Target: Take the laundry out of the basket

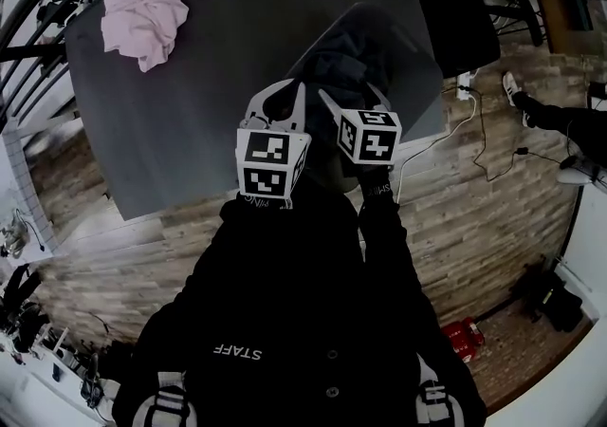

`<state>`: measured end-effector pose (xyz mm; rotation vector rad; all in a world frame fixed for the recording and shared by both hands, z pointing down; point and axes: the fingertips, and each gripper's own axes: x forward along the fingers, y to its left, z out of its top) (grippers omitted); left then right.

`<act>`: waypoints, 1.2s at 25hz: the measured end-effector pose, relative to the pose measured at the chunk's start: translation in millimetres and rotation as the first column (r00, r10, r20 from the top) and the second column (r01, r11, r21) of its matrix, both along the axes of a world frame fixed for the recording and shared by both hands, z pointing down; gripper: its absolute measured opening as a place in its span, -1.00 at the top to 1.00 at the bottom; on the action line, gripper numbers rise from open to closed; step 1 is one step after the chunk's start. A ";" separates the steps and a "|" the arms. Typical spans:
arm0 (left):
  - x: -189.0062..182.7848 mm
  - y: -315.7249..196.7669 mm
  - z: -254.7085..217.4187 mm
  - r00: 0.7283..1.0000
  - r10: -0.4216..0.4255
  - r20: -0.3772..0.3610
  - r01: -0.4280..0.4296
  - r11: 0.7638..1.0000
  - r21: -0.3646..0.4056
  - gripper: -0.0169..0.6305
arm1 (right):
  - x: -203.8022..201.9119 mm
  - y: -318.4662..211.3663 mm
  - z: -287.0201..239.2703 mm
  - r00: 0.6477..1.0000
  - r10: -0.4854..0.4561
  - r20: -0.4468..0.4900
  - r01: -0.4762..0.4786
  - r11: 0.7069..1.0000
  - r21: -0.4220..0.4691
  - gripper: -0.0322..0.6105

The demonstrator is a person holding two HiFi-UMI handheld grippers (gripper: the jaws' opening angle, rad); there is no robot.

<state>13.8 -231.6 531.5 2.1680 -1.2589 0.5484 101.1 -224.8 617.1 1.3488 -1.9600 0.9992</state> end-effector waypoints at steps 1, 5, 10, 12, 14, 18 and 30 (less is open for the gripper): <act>1.6 -1.1 3.6 1.000 0.006 0.000 -0.006 1.000 -0.010 0.94 | 1.3 -1.8 4.8 1.000 0.010 0.006 -0.009 1.000 -0.012 -0.29; 7.1 -6.1 17.5 1.000 0.028 0.013 -0.027 0.999 -0.042 0.94 | 5.2 -9.1 18.2 0.999 0.029 0.014 -0.028 0.999 -0.043 -0.31; 11.0 -14.0 28.8 1.000 0.017 0.000 -0.017 0.994 -0.104 0.94 | 10.3 -11.7 47.3 1.000 0.028 0.008 -0.027 0.993 -0.119 -0.37; 11.5 -16.4 32.2 1.000 0.017 -0.003 -0.017 0.993 -0.120 0.94 | 12.2 -11.0 64.0 0.999 0.033 0.001 -0.032 0.986 -0.161 -0.43; 11.5 -18.6 35.0 1.000 0.020 -0.004 -0.020 0.992 -0.124 0.94 | 15.1 -12.2 79.9 0.999 0.051 -0.010 -0.052 0.979 -0.197 -0.50; 11.0 -23.0 34.2 1.000 0.007 -0.014 -0.008 0.994 -0.111 0.94 | 22.8 -14.5 113.2 0.995 0.095 -0.019 -0.096 0.955 -0.280 -0.67; 15.0 -22.7 43.1 1.000 0.020 -0.003 -0.021 0.991 -0.133 0.94 | 25.6 -9.7 181.6 0.992 0.107 -0.070 -0.126 0.897 -0.424 -0.80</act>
